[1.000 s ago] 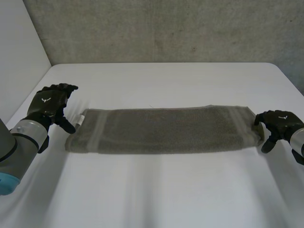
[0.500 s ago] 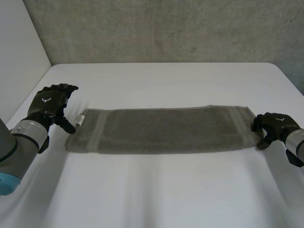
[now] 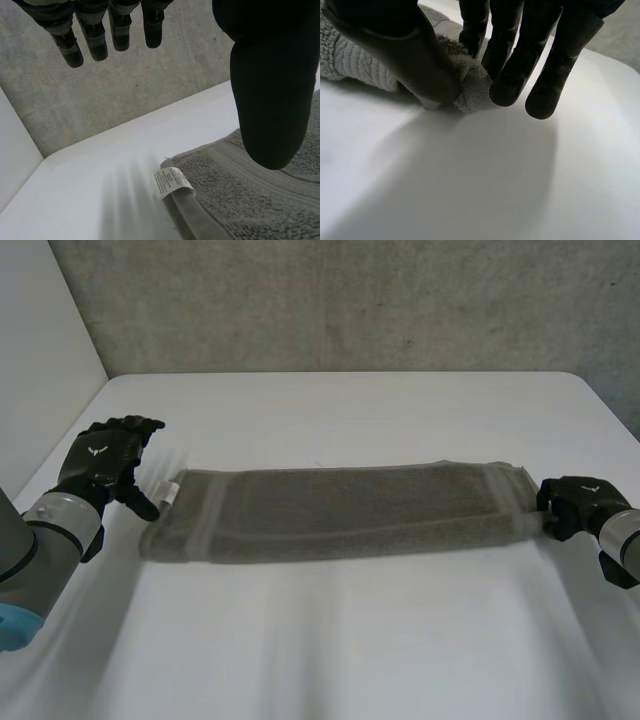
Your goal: Fold the laundry
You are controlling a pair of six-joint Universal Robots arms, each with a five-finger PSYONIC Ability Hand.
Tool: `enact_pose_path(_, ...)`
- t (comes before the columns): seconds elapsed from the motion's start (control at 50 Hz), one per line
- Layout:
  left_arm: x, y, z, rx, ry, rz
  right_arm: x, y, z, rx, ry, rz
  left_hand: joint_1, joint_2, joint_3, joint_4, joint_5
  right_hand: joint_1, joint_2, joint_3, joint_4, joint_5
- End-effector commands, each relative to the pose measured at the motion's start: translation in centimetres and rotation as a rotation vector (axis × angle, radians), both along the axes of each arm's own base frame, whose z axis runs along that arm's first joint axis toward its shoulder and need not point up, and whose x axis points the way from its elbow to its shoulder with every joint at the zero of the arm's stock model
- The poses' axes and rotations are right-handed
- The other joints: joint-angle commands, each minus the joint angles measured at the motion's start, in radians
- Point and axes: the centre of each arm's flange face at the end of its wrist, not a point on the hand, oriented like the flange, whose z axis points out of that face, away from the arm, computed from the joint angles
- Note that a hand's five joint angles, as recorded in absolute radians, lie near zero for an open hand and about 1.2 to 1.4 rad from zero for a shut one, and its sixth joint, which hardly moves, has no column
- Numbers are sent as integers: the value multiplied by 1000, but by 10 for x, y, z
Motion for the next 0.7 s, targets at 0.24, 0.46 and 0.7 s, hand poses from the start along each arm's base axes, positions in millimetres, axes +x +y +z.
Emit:
enact_pose_path(0.24, 0, 0, 1, -2, 0, 1, -42, -18, 38, -164, 353, -78, -4, 3, 8, 8, -33, 89, 85, 58, 58, 73)
enact_pose_path(0.46, 0, 1, 2, -7, 2, 1, -26, -28, 106, -381, 436, -63, -4, 3, 8, 8, -33, 89, 85, 58, 58, 73)
enact_pose_path(0.7, -1, 5, 2, -3, 2, -5, 170, 44, 147, -664, 392, 382, -4, 3, 8, 8, -33, 89, 85, 58, 58, 73)
